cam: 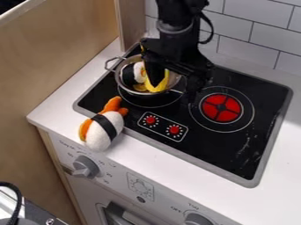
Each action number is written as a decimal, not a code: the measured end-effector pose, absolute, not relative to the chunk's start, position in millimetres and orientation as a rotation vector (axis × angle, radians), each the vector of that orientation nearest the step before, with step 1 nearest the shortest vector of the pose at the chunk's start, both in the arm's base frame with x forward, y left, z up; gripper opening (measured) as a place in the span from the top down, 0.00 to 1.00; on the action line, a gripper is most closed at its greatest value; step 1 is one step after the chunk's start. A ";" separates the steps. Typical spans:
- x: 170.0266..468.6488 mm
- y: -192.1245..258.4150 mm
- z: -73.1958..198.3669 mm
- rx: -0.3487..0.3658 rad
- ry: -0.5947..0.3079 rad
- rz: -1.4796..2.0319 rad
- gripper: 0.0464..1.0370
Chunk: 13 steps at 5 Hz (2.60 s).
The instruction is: Moved the silver pot from to the right side stove
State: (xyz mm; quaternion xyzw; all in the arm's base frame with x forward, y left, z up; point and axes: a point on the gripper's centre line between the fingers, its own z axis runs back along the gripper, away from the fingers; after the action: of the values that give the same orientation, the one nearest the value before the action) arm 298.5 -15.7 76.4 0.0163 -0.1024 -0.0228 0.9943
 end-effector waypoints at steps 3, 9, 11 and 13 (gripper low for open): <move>300.4 -6.5 67.6 0.040 -0.222 -0.036 0.04; 297.0 -4.5 52.6 0.017 -0.176 0.016 0.65; 299.0 -3.8 66.5 -0.001 -0.163 0.010 0.95; 301.5 -3.8 72.4 0.005 -0.170 0.009 0.98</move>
State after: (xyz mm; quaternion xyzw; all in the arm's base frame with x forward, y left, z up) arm 301.5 -3.8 72.4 0.0023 -0.0851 0.0045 0.9964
